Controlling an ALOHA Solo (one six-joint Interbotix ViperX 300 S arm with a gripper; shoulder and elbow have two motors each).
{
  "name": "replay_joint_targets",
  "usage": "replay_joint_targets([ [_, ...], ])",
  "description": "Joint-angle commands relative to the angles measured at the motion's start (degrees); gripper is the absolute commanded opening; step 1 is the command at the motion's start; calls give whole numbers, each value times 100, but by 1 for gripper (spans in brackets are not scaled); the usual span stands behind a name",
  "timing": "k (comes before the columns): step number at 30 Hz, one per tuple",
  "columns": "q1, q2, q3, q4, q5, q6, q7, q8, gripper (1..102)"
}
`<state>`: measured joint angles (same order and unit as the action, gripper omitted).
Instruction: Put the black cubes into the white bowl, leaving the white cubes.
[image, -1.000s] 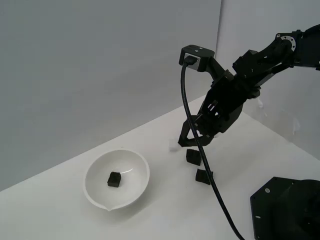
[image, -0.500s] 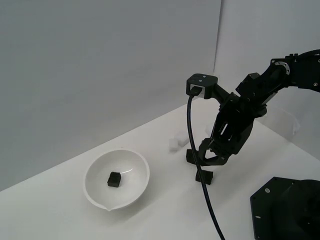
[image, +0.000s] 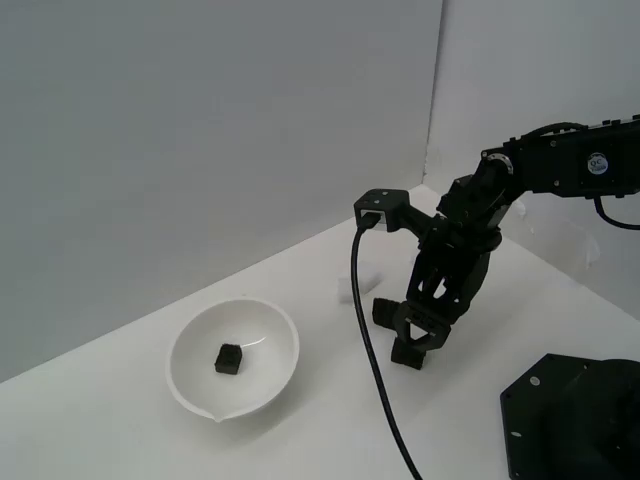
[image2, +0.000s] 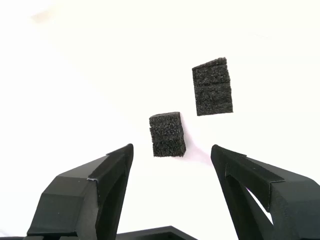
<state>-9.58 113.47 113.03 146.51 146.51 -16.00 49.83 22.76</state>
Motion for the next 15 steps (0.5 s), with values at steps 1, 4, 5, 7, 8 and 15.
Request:
replay_joint_targets([
  [1,-220,-53,-26,-132,-141,-97,-35,53,83],
  [4,-308,-193,-176,-132,-132,-114,-132,53,83],
  [5,-308,-237,-211,-132,-132,-114,-149,53,83],
  [7,-308,-299,-272,-132,-132,-123,-220,53,83],
  [8,-316,-334,-308,-132,-132,-123,-272,53,83],
  [15,-308,-624,-589,-123,-114,-114,-404,53,82],
])
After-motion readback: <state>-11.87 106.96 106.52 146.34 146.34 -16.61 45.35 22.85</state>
